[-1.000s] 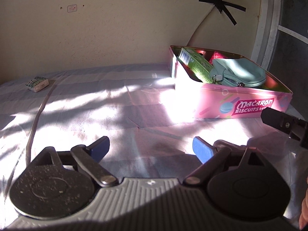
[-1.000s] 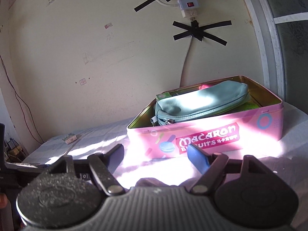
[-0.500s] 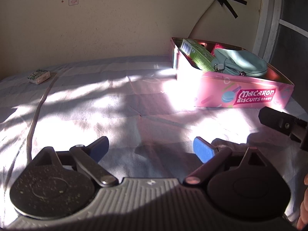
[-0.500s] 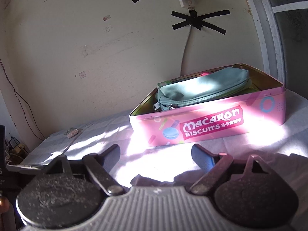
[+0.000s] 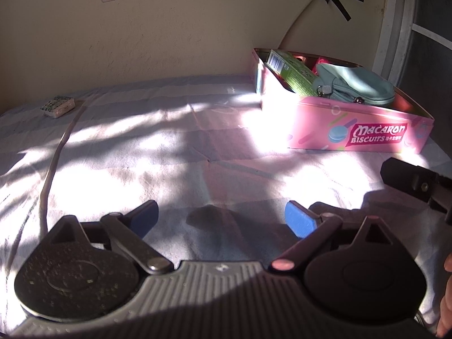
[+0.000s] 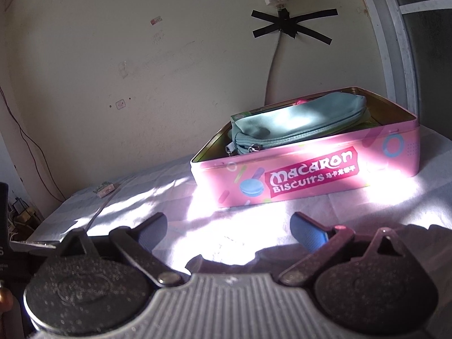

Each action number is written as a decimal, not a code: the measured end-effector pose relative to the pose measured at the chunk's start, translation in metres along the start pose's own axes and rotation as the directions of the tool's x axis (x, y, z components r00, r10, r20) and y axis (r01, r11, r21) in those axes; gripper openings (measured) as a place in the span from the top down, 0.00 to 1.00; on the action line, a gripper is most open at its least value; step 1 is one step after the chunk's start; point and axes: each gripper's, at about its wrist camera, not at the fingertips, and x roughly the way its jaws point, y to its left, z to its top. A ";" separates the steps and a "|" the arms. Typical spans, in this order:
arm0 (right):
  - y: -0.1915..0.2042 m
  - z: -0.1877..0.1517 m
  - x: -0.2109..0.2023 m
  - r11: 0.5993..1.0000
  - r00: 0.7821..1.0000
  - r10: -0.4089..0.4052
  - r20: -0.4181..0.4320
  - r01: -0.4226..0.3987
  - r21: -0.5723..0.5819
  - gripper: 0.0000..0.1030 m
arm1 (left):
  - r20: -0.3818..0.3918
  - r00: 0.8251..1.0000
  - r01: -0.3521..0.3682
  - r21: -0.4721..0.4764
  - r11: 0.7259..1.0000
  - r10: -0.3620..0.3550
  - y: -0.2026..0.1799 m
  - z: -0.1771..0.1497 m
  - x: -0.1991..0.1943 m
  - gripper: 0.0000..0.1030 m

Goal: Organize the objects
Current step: 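Reach the right gripper to the green-and-white tissue pack and grasp it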

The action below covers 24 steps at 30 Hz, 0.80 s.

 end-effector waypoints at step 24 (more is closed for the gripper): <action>0.228 0.036 0.184 0.825 0.941 0.273 -0.199 -0.336 -0.454 0.17 | -0.021 0.928 -0.348 -0.400 0.848 0.372 0.257 0.000 0.018 0.05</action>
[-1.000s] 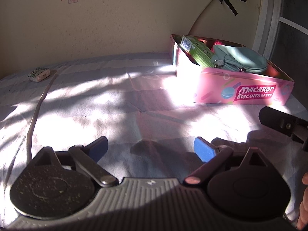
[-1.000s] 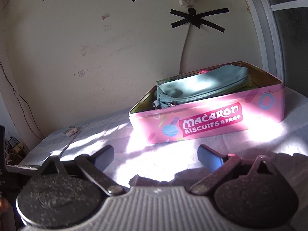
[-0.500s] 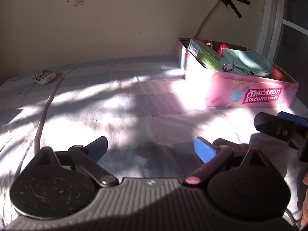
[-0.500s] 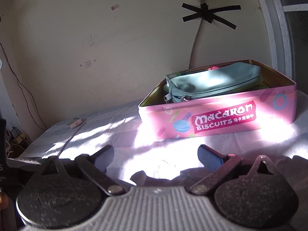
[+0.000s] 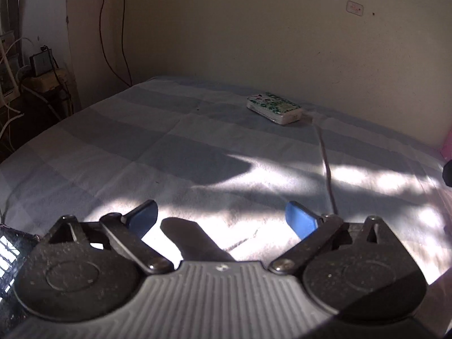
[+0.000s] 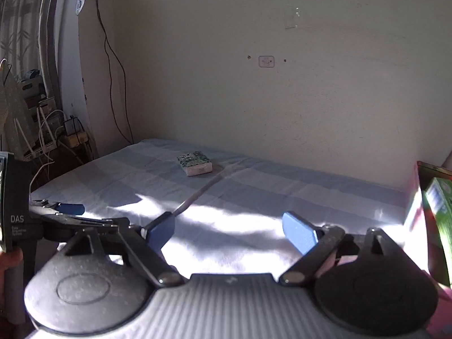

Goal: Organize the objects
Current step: 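Reach the right gripper to the green-and-white tissue pack and grasp it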

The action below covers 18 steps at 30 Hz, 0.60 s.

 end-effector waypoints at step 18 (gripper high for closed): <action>0.046 0.065 0.253 0.998 0.972 0.058 -0.228 -0.064 -0.017 0.45 | 0.009 0.997 0.075 -0.031 0.997 -0.074 0.002 -0.006 -0.015 0.04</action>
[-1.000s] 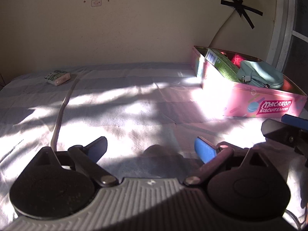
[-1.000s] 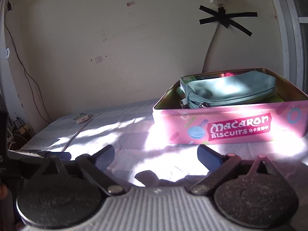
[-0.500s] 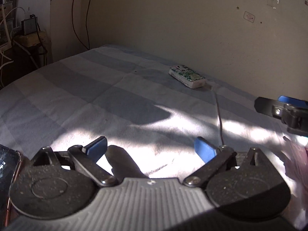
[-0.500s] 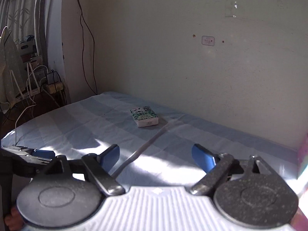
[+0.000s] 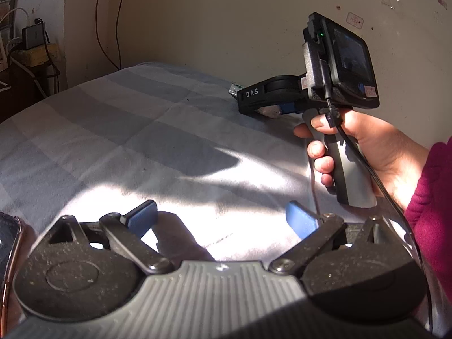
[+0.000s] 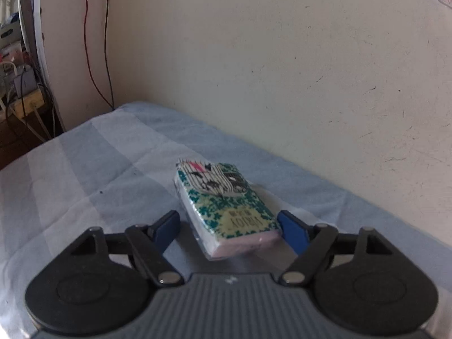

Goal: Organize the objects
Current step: 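Reach the right gripper to the green-and-white tissue pack and grasp it, then carry the tissue pack with the right gripper toward the pink tin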

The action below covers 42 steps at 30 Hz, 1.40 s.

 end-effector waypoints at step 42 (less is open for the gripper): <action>-0.087 -0.321 -0.393 0.988 0.993 -0.086 0.083 0.074 0.134 0.25 | -0.366 0.760 0.648 0.356 0.674 -0.537 -0.203 -0.076 -0.062 0.29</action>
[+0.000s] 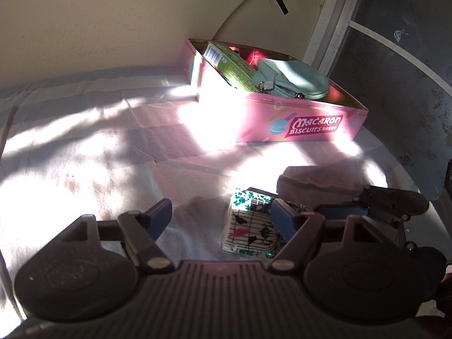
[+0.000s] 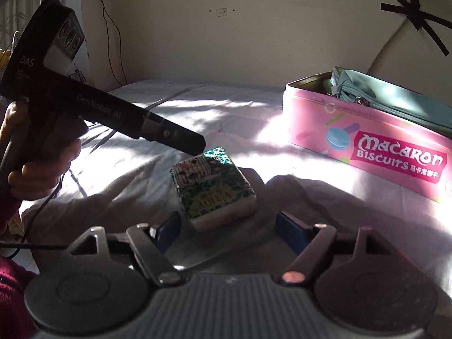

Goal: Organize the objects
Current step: 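Carry the tissue pack with the right gripper toward the pink tin, then lower the tissue pack onto the teal pouch and open the right gripper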

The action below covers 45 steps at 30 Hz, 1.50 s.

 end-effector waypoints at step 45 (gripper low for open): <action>-0.214 0.078 0.001 0.909 0.943 -0.301 0.142 0.238 0.342 0.43 | 0.052 0.998 0.008 0.180 0.984 -0.017 -0.118 0.179 0.140 0.27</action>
